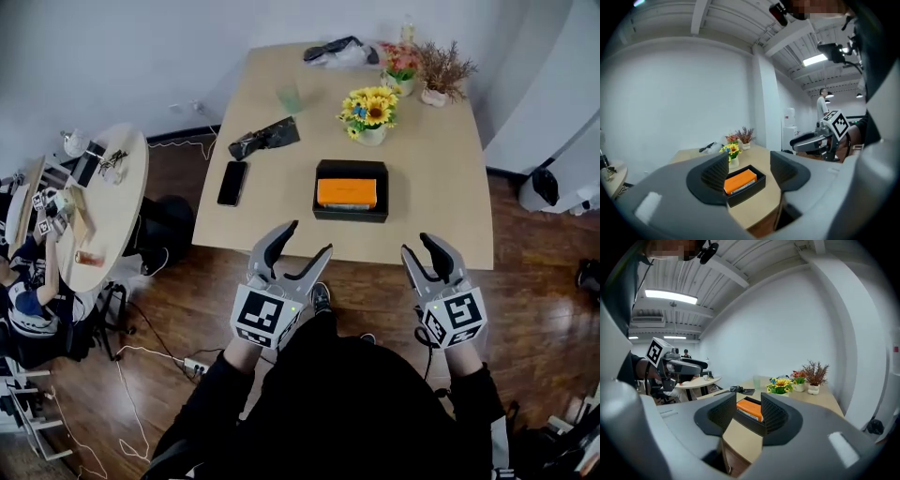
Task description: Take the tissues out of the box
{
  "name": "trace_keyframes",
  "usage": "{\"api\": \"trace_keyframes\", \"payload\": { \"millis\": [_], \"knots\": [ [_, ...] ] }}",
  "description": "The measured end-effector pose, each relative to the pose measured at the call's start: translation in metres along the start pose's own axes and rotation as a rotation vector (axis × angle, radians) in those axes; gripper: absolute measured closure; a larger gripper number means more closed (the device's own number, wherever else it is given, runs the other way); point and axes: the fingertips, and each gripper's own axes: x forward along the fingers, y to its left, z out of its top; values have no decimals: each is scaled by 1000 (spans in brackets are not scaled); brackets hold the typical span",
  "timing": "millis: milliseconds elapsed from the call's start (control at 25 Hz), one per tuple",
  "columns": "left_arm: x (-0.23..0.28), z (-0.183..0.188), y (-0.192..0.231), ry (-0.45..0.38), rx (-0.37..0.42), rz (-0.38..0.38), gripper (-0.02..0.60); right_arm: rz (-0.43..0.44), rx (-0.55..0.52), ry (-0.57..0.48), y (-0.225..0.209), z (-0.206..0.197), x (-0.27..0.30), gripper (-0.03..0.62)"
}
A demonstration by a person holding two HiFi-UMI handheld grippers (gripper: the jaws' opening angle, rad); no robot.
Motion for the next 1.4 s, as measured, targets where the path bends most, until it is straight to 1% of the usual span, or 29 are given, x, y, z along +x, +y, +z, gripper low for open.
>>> {"api": "trace_keyframes", "payload": {
  "millis": [80, 160, 280, 360, 440, 520, 600, 680, 760, 840, 920, 1040, 1120, 1200, 1240, 1320, 1400],
  "knots": [
    [27, -22, 16, 73, -11, -48, 319, -1, -29, 61, -1, -5, 25, 397],
    [54, -42, 29, 149, 11, -103, 321, 2, -71, 122, -3, -10, 52, 391],
    [89, -65, 47, 230, 107, -181, 321, 24, -165, 215, -7, -19, 95, 391],
    [111, -79, 57, 281, 176, -236, 319, 50, -230, 288, -9, -29, 123, 367],
    [133, -92, 66, 334, 230, -288, 310, 87, -284, 369, -14, -42, 148, 339],
    [151, -102, 68, 382, 272, -330, 310, 136, -333, 440, -18, -54, 166, 335],
    [164, -110, 66, 419, 307, -355, 310, 189, -375, 486, -20, -62, 179, 335],
    [175, -115, 63, 453, 333, -365, 308, 236, -413, 517, -23, -68, 190, 335],
    [184, -123, 59, 502, 357, -373, 287, 286, -457, 547, -25, -77, 198, 328],
    [189, -136, 53, 569, 416, -393, 269, 332, -504, 575, -25, -86, 203, 319],
    [195, -148, 49, 629, 486, -414, 262, 369, -536, 598, -26, -93, 208, 302],
    [204, -161, 49, 688, 536, -433, 259, 407, -555, 634, -30, -104, 215, 293],
    [207, -168, 51, 732, 569, -461, 259, 429, -572, 675, -32, -114, 219, 289],
    [207, -175, 55, 783, 591, -510, 239, 453, -583, 720, -32, -124, 221, 274],
    [207, -178, 56, 803, 587, -533, 236, 463, -582, 740, -32, -128, 223, 260],
    [210, -184, 58, 837, 553, -567, 236, 468, -565, 774, -33, -137, 227, 249],
    [214, -193, 60, 870, 520, -584, 238, 464, -551, 807, -36, -145, 233, 241]
  ]
}}
